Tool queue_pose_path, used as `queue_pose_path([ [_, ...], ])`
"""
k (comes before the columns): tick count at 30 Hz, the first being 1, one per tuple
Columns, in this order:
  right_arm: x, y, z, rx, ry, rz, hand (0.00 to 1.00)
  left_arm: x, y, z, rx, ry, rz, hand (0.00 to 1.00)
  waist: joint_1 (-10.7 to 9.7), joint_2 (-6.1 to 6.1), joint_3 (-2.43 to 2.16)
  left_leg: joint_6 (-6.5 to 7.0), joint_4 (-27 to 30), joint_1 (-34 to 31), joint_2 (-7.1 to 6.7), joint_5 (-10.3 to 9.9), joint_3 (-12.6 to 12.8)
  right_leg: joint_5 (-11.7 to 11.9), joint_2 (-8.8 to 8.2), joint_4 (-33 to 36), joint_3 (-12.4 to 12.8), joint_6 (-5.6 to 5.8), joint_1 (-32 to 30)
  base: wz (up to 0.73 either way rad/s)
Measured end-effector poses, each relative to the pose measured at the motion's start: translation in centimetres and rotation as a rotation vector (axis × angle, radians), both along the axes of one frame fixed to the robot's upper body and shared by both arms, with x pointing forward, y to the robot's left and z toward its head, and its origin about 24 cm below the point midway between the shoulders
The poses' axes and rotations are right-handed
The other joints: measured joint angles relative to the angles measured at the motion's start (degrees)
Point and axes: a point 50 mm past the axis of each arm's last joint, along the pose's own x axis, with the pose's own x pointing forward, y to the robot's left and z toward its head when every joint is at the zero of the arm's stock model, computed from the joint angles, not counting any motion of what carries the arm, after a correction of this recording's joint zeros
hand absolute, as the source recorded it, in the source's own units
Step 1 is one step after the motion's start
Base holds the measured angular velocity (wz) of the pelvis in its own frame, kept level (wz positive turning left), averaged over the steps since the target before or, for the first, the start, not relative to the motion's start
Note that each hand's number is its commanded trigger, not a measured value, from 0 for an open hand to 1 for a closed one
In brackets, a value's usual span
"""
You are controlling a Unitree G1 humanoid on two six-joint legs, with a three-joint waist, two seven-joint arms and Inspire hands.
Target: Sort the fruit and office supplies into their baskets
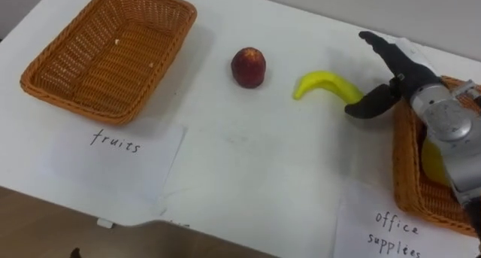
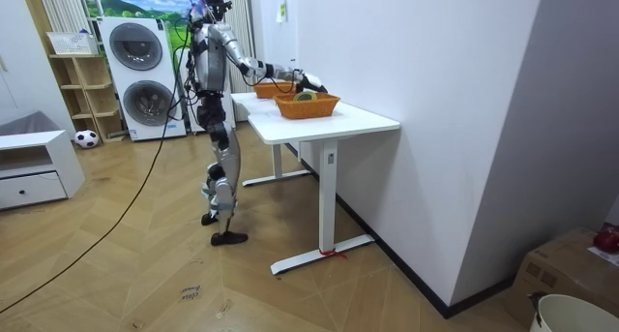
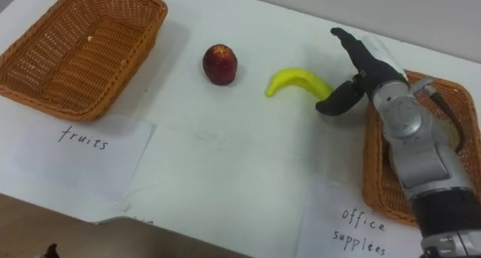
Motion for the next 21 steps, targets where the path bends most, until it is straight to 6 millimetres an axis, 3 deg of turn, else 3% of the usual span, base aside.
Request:
queue_pose_path([
  [11, 1.0, 1.1, 0.2, -0.127, 0.007, 0.045, 0.00, 0.6, -0.2, -0.2, -0.043, -0.014, 0.043, 0.00, 0.5, -0.18, 0.07, 0.00, -0.3, 0.1, 0.00, 0.0, -0.3, 0.0, -0.02, 0.0, -0.7, 0.00, 0.1, 0.01],
  [14, 1.0, 1.0, -0.8, -0.220, 0.059, 0.055, 0.00, 0.6, -0.3, -0.4, -0.042, 0.005, 0.021, 0.00, 1.6, -0.80, 0.39, 0.00, -0.3, 0.0, 0.02, 0.0, -0.3, 0.0, -0.01, 0.0, -0.8, 0.00, -0.1, -0.03],
  [18, 1.9, 1.2, -0.2, -0.270, 0.055, 0.059, 0.00, 0.7, -0.3, -0.4, -0.051, 0.010, 0.026, 0.00, 2.0, -1.85, 0.77, 0.00, 0.0, -1.1, 0.00, 0.0, -0.3, 0.1, -0.04, 0.0, -1.0, -0.10, -1.0, 0.01],
  [21, 2.1, 1.3, -0.3, -0.284, 0.067, 0.064, 0.00, 1.0, -0.2, -0.5, -0.049, 0.014, 0.027, 0.00, 2.8, -2.21, 0.61, 0.00, 0.2, -1.3, -0.03, 0.0, -0.7, 0.1, -0.05, 0.0, -1.4, -0.13, -0.9, 0.08],
])
